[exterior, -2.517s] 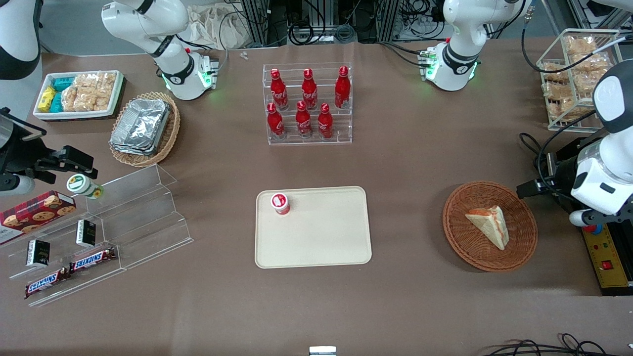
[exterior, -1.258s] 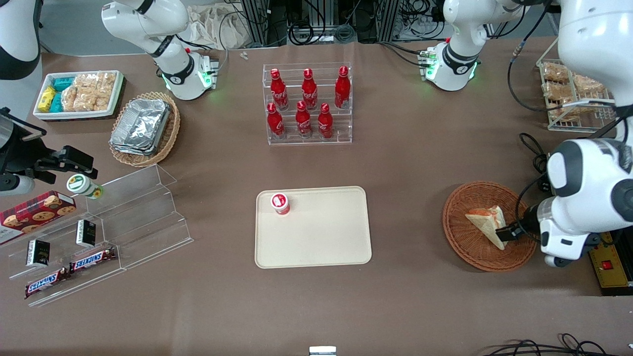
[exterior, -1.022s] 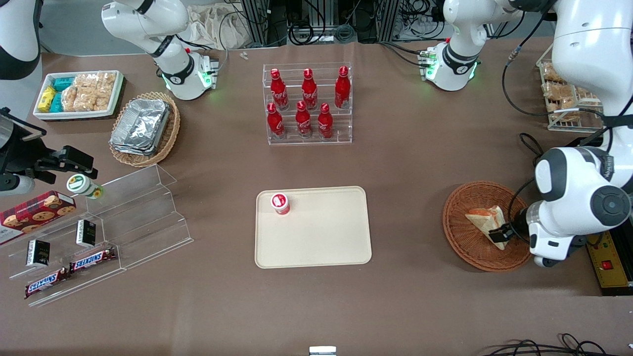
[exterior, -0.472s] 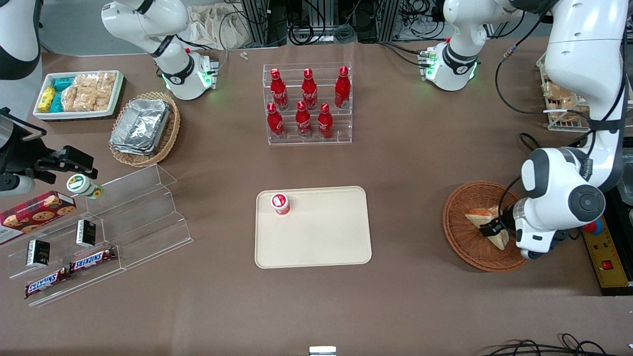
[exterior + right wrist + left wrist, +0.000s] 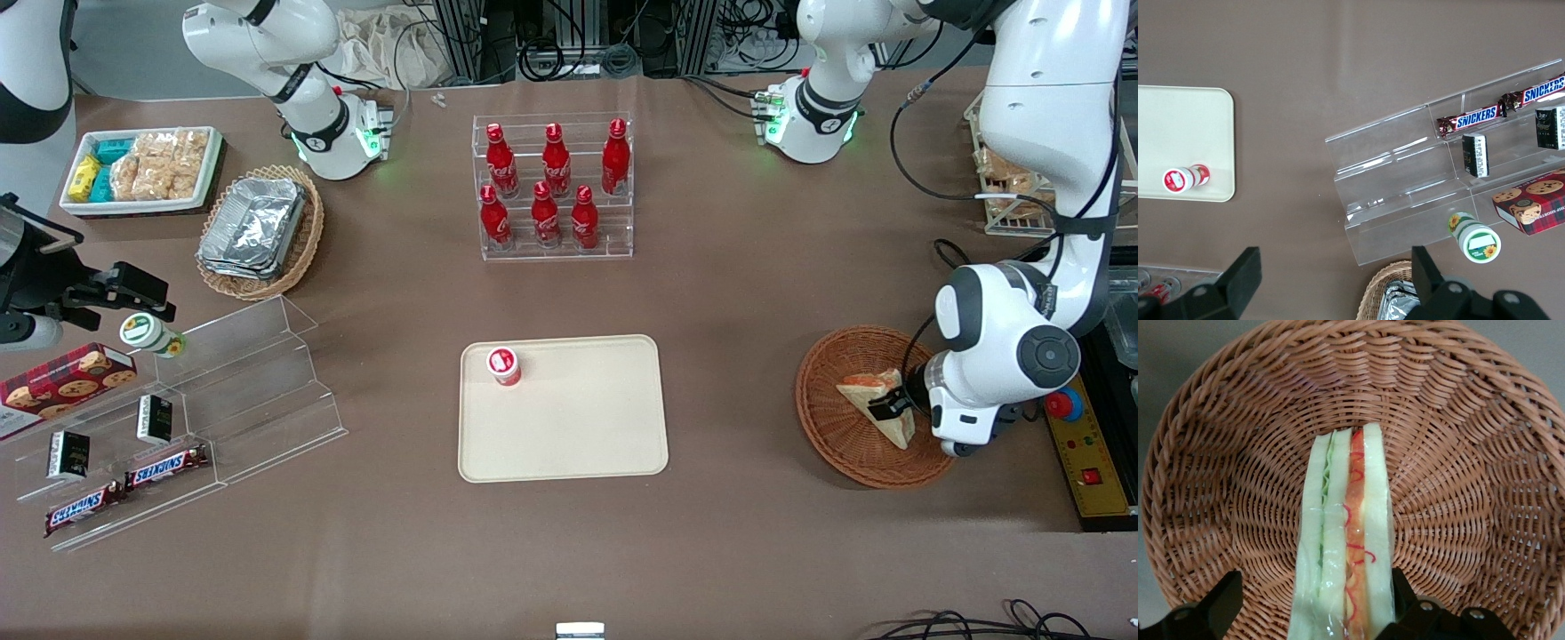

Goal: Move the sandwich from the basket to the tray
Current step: 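Close the left gripper on the wrapped sandwich's edge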

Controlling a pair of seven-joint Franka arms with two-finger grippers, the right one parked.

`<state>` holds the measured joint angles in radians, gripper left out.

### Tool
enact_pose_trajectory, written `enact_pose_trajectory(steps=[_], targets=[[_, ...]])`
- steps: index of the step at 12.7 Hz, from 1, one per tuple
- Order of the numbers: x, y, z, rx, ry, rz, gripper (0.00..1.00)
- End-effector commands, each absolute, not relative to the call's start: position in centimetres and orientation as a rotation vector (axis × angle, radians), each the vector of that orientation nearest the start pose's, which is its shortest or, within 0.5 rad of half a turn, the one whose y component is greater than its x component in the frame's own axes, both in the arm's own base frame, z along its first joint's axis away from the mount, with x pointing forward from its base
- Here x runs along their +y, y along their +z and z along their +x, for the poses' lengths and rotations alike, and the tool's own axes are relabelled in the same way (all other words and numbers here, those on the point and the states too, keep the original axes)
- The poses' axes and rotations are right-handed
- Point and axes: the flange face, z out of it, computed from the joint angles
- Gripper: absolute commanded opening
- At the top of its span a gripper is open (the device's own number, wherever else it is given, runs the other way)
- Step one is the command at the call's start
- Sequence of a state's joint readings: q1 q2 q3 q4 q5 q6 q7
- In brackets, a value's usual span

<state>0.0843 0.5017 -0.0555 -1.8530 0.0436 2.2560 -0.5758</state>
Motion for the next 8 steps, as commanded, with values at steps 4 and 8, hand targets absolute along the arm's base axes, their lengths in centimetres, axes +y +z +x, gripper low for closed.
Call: enact_pose_trajectory(steps=[4, 8], targets=[[1.9, 25.7, 62.5, -0.929, 0.1, -2.96, 0.38], [1.8, 26.9, 62.4, -0.923, 0.099, -2.96, 0.21]])
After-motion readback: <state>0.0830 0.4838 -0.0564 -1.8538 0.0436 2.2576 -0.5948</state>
